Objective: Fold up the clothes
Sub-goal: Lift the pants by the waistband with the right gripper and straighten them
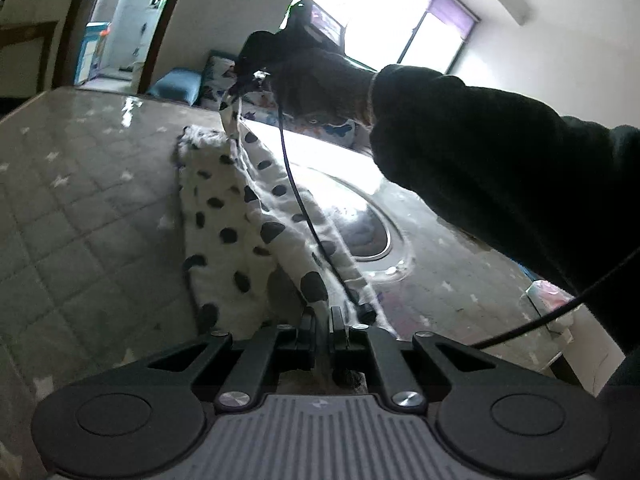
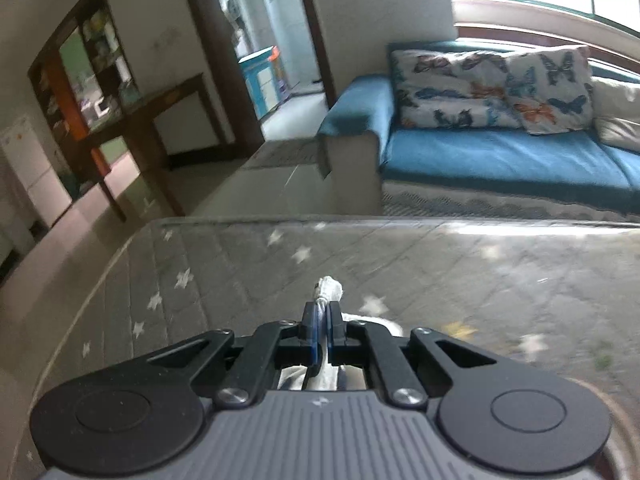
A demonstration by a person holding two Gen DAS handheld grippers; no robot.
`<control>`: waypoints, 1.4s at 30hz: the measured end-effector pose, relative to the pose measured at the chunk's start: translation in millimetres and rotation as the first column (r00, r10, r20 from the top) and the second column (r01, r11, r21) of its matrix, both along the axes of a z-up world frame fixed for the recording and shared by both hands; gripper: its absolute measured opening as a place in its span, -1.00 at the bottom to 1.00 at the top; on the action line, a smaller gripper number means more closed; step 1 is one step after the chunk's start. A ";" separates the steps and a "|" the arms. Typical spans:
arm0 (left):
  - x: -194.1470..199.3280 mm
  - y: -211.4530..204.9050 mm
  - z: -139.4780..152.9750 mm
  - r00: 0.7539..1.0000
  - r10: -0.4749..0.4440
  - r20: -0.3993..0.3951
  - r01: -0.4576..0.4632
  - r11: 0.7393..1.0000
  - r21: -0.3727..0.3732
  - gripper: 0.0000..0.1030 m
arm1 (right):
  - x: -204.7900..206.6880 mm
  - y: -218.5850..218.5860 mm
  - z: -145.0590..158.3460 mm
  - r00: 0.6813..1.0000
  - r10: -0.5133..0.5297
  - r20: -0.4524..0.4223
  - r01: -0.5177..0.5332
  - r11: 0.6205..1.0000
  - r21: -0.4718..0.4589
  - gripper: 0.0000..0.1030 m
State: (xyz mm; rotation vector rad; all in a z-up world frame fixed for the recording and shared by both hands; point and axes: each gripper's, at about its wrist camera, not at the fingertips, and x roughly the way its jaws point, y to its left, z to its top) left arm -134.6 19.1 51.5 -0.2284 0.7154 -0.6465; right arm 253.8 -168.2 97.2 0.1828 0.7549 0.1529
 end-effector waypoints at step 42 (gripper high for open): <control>5.4 28.9 -21.8 0.993 0.076 -0.093 -0.072 0.997 0.038 -0.88 | 10.3 -28.0 -51.2 0.993 0.099 -0.058 -0.107 0.983 -0.150 -0.90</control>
